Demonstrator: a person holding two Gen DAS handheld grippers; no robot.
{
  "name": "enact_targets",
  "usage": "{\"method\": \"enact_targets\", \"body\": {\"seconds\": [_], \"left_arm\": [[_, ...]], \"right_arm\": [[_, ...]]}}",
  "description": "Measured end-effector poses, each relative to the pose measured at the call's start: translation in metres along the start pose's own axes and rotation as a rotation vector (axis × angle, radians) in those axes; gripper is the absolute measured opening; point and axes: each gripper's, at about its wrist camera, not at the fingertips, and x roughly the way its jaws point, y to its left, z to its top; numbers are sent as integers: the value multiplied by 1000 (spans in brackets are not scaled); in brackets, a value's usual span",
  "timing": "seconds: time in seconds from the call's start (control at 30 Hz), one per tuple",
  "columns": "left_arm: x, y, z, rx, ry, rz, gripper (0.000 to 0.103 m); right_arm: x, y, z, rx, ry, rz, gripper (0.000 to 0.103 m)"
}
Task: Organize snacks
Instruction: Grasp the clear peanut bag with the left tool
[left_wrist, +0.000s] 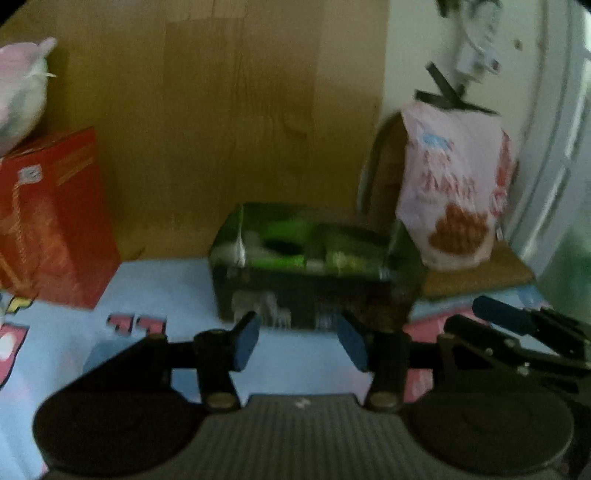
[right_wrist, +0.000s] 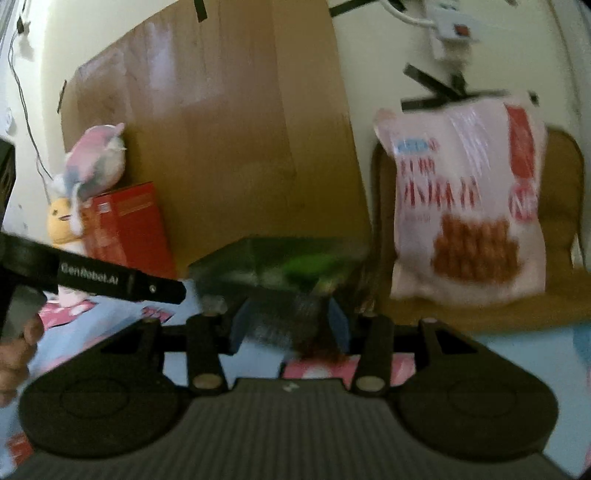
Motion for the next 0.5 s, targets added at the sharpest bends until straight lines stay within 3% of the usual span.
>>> {"method": "enact_targets", "body": {"seconds": [0.23,0.5], "left_arm": [[-51,-2,-68,21,-1,36,48],[-88,7,-125,2,-3,76,48]], "right_arm": [[-44,20,-54,114,61,18,50],[-81,54,-89,130,108,44,50]]}}
